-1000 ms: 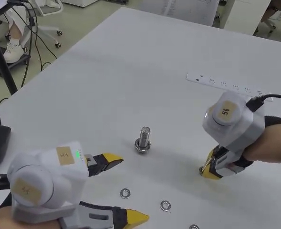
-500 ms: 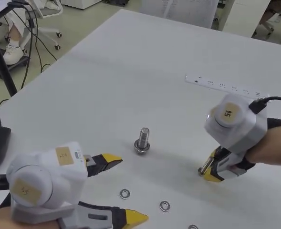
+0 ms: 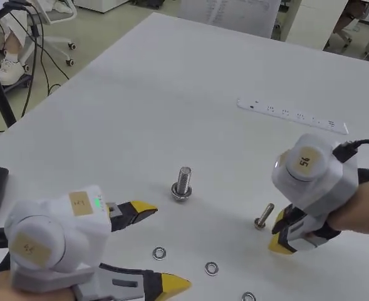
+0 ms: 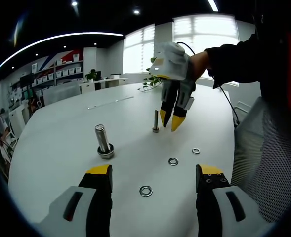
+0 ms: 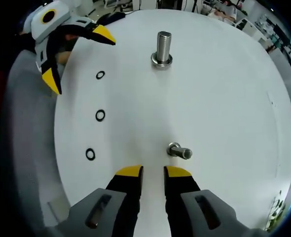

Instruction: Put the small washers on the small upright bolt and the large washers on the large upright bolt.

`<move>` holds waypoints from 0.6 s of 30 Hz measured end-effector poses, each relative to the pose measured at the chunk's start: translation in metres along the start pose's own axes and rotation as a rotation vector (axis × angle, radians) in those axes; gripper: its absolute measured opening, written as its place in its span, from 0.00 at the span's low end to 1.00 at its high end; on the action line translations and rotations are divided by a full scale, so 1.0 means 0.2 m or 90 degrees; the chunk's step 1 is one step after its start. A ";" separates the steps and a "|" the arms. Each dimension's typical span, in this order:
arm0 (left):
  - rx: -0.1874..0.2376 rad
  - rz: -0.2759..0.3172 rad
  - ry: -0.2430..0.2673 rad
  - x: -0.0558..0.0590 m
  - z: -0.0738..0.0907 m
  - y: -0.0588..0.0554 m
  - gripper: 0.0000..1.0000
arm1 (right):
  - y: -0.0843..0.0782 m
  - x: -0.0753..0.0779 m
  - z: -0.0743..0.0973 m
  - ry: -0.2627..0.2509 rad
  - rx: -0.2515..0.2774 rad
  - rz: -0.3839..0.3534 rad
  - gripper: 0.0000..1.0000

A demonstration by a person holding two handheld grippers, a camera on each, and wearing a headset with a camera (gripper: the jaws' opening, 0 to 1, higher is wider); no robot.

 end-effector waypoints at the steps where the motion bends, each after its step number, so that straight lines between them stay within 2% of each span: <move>1: 0.001 0.000 -0.001 0.00 0.00 0.00 0.68 | 0.01 -0.02 0.00 0.004 0.002 -0.001 0.19; 18: 0.007 -0.005 -0.004 0.01 0.00 0.01 0.68 | 0.16 -0.25 -0.06 0.056 0.028 0.038 0.19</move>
Point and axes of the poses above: the centre of the closed fingertips' face, and the gripper's own axes: z roughly backward along the fingers, x roughly to its right, y roughly out of its top, the point moved 3 cm from there along z, roughly backward along the fingers, and after that the axes turned 7 degrees about x, right-handed, at the moved point
